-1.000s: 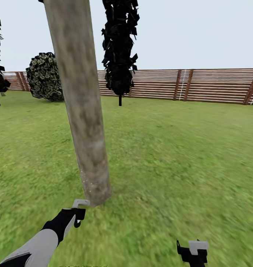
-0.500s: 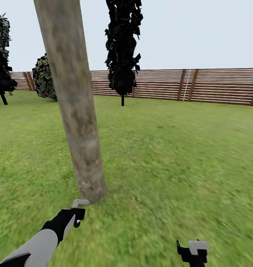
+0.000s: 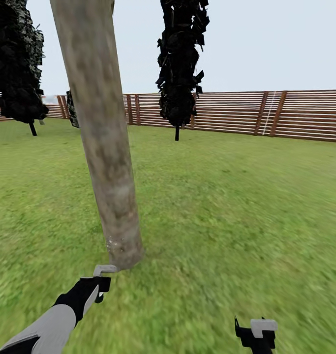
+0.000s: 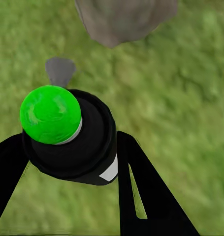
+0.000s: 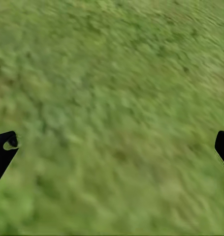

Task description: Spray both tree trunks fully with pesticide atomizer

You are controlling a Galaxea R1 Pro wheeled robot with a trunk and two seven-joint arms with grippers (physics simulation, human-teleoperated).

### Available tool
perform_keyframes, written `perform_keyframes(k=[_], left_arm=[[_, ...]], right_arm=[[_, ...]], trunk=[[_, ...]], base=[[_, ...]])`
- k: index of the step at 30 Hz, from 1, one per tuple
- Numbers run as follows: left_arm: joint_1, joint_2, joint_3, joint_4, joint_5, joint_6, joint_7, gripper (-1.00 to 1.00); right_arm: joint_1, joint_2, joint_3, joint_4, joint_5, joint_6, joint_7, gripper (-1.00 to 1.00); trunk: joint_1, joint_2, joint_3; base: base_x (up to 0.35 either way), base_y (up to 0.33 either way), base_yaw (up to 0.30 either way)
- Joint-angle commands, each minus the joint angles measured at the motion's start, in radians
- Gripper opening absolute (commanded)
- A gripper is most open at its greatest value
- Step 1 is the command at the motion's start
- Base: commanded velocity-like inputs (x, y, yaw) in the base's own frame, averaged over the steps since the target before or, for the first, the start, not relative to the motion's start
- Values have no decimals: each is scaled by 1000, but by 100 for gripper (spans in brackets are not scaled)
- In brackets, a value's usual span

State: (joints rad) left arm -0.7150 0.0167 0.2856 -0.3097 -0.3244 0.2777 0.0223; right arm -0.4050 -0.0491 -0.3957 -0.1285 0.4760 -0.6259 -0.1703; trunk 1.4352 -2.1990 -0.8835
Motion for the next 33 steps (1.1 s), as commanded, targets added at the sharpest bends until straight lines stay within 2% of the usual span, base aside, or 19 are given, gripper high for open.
perform_keyframes(k=[1,15,28,31,32,33], left_arm=[[2,0,1,0,1,0,5,-100],[7,-1,4,-3,4,1,11,-100],[7,-5,3,-5,5,0,11,-100],[7,-12,8,-14,6,0,11,-100],[-4,-50,7,-55,6,9,8,-100],[-7,-67,7,-73,6,14,7,-100]], right_arm=[[0,0,0,0,0,0,0,100],[0,0,0,0,0,0,-2,100],[0,0,0,-1,0,-1,-2,100],[0,-1,0,-2,-1,-2,-2,100],[0,-2,0,-2,-1,-2,-2,100],[0,-2,0,-2,-1,-2,-2,100]], trunk=[[0,0,0],[0,0,0],[0,0,0],[0,0,0],[0,0,0],[0,0,0]], base=[[138,-272,30],[25,-273,11],[132,-257,263],[8,-145,277],[0,-5,260],[0,-2,202]])
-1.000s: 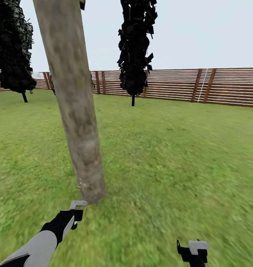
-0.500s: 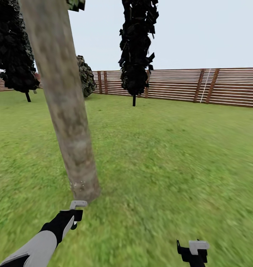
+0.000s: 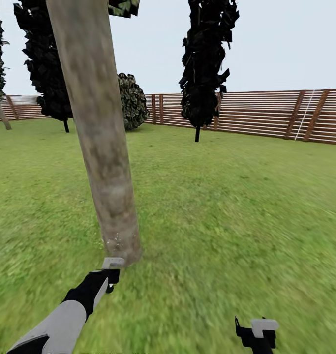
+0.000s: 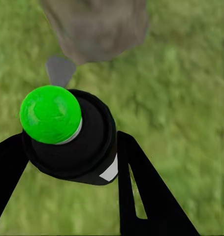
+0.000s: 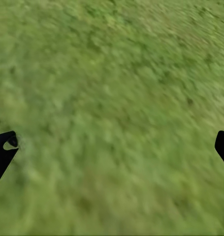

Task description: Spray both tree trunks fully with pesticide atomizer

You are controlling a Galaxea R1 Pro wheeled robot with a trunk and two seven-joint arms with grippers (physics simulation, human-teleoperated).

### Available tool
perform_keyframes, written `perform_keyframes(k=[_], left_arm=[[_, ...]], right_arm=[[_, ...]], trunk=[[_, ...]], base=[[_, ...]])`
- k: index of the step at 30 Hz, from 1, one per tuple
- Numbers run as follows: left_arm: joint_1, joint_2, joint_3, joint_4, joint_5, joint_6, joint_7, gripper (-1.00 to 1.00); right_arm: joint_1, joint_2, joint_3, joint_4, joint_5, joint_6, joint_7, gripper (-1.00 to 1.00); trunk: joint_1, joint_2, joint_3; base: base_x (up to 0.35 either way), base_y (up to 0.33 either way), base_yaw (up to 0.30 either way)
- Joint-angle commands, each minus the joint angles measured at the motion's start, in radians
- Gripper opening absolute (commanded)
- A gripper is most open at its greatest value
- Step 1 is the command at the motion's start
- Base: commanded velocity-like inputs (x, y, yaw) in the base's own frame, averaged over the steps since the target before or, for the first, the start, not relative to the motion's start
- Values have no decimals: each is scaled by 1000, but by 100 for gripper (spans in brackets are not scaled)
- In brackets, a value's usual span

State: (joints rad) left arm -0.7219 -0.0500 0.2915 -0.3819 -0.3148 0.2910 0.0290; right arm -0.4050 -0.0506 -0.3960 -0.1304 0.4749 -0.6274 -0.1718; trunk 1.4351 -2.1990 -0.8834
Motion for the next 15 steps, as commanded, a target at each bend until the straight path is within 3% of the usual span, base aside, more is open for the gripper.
perform_keyframes(k=[1,2,3,6,9,10,12,15], left_arm=[[-3,-10,0,-11,-4,9,0,-100],[-29,-25,-2,-43,-4,63,-5,-100],[-41,-23,-3,-56,-4,93,-8,-100],[-53,1,-4,-92,-6,129,-11,-100],[-55,88,-4,-117,-5,140,-33,-100],[-55,102,-7,-119,-5,142,-60,-100],[-55,93,-15,-122,-9,143,-141,-100],[-56,29,-44,-124,-11,154,-168,-100]], right_arm=[[0,0,0,0,0,0,0,100],[0,0,0,0,0,0,0,100],[0,0,0,0,1,0,0,100],[0,0,0,0,1,0,0,100],[0,0,0,0,1,0,0,100],[0,0,0,0,1,0,0,100],[0,0,0,0,1,0,0,100],[0,0,0,1,1,0,0,100]], trunk=[[0,0,0],[0,0,0],[0,0,0],[0,0,0],[0,0,0],[0,0,0],[0,0,0],[0,0,0]], base=[[0,-2,142],[0,0,37],[0,0,19],[0,0,7],[0,0,1],[0,0,0],[0,0,0],[0,0,0]])
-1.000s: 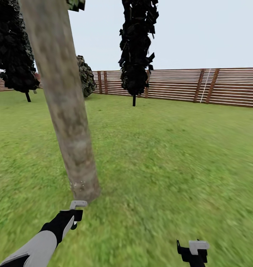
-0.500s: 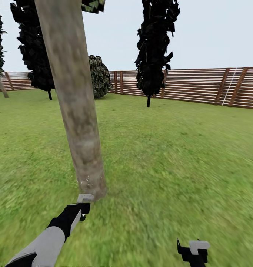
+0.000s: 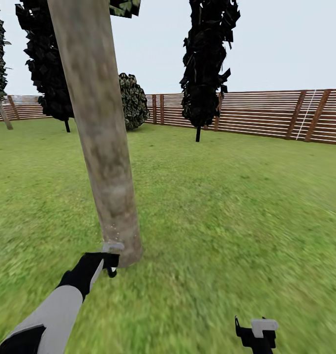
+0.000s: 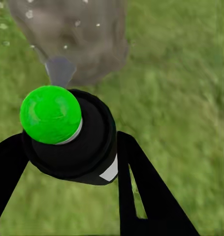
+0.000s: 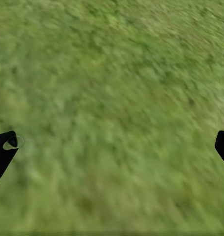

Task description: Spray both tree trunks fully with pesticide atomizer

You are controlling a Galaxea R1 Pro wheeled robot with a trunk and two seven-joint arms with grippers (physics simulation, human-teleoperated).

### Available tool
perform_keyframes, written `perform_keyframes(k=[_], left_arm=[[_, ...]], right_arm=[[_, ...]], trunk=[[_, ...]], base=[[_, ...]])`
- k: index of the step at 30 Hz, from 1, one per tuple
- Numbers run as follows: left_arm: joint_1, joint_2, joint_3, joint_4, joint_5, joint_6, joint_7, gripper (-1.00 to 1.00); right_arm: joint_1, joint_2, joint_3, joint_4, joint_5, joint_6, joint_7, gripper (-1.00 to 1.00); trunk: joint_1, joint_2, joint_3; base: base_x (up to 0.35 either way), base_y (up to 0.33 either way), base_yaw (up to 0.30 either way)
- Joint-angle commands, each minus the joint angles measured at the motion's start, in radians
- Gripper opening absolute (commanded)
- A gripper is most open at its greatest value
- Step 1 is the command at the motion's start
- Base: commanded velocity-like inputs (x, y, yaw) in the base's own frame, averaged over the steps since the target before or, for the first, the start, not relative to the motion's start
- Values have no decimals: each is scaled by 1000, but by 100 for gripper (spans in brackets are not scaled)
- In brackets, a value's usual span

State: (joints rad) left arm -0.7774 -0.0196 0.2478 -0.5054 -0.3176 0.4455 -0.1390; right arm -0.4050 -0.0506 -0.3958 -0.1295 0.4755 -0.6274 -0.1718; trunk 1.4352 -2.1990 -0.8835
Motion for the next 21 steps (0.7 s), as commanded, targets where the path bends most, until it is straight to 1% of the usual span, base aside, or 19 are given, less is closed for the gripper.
perform_keyframes(k=[1,2,4,6,7,8,9,11,12,13,14,16,17,20,21], left_arm=[[-2,-22,-18,-2,-9,18,-2,-100],[-12,-32,-35,-10,-9,38,-4,-100],[-24,-24,-42,-25,-10,57,-6,-100],[-37,12,-45,-38,-9,82,-8,-100],[-46,59,-44,-42,-7,103,-13,-100],[-55,91,-44,-45,-6,111,-27,-100],[-62,109,-44,-45,-6,114,-45,-100],[-70,131,-47,-46,-9,117,-93,-100],[-68,130,-50,-46,-10,118,-120,-100],[-67,128,-55,-46,-10,118,-125,-100],[-67,122,-72,-46,-9,118,-130,-100],[-70,87,-114,-45,-8,120,-135,-100],[-75,76,-126,-45,-7,122,-136,-100],[-84,82,-133,-47,-7,151,-138,-100],[-96,104,-133,-49,-6,166,-143,-100]], right_arm=[[0,0,0,0,0,0,0,100],[0,0,0,1,0,0,0,100],[0,0,0,1,0,0,0,100],[0,0,0,1,0,0,0,100],[0,0,0,0,0,0,0,100],[0,0,0,0,0,0,0,100],[0,0,0,0,0,0,0,100],[0,0,0,0,0,0,0,100],[0,0,0,0,0,0,0,100],[0,0,0,0,0,0,0,100],[0,0,0,1,0,0,0,100],[0,0,0,1,0,0,0,100],[0,0,0,1,0,0,0,100],[0,0,0,1,0,0,0,100],[0,0,0,1,0,0,0,100]], trunk=[[0,0,0],[0,0,0],[0,0,0],[0,0,0],[0,0,0],[0,0,0],[0,0,0],[0,0,0],[0,0,0],[0,0,0],[0,0,0],[0,0,0],[0,0,0],[0,0,0],[0,0,0]], base=[[0,0,0],[0,0,0],[0,0,0],[0,0,0],[0,0,0],[0,0,0],[0,0,0],[0,0,0],[0,0,0],[0,0,0],[0,0,0],[0,0,0],[0,0,0],[0,0,0],[0,0,0]])
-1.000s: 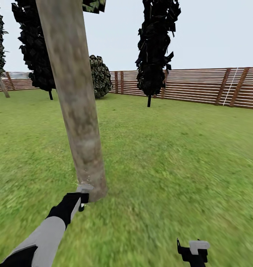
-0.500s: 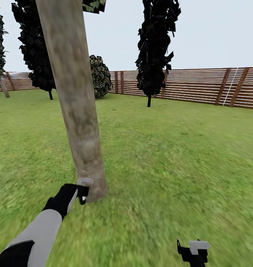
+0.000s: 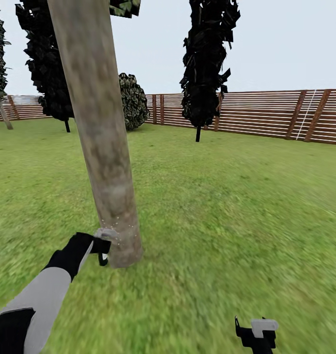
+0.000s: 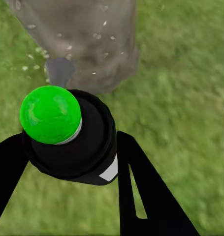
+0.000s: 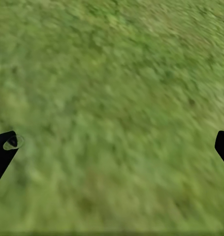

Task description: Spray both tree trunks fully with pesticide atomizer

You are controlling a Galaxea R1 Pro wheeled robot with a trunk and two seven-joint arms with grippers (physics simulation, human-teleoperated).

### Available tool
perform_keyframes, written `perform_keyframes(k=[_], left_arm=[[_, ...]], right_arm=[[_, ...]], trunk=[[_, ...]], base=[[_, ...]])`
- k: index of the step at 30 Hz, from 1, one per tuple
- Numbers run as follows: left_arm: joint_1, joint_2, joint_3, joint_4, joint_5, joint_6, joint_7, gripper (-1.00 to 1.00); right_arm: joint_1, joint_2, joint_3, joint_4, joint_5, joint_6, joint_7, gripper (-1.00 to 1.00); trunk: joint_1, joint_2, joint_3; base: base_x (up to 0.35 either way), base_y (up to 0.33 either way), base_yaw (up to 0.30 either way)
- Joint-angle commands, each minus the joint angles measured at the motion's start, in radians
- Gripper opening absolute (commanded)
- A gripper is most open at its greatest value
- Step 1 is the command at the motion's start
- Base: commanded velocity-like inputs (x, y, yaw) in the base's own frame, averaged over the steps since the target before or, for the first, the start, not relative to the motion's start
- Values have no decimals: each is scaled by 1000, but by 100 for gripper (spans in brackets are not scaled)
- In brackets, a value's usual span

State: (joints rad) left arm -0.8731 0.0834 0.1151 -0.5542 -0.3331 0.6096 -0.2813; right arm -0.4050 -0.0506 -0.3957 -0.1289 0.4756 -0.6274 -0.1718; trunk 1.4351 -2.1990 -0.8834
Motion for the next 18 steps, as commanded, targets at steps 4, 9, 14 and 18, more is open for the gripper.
perform_keyframes(k=[4,9,14,18], left_arm=[[-23,90,2,-3,8,12,-96,-100],[-26,38,-4,-4,5,13,-126,-100],[-28,91,0,-86,7,76,-128,-100],[-24,76,-5,-135,5,99,-128,-100]], right_arm=[[0,0,0,0,0,0,0,100],[0,0,0,0,0,0,0,100],[0,0,0,-1,0,0,0,100],[0,0,0,-2,0,0,0,100]], trunk=[[0,0,0],[0,0,0],[0,0,0],[0,0,0]], base=[[0,0,0],[0,0,0],[0,0,169],[-137,0,73]])
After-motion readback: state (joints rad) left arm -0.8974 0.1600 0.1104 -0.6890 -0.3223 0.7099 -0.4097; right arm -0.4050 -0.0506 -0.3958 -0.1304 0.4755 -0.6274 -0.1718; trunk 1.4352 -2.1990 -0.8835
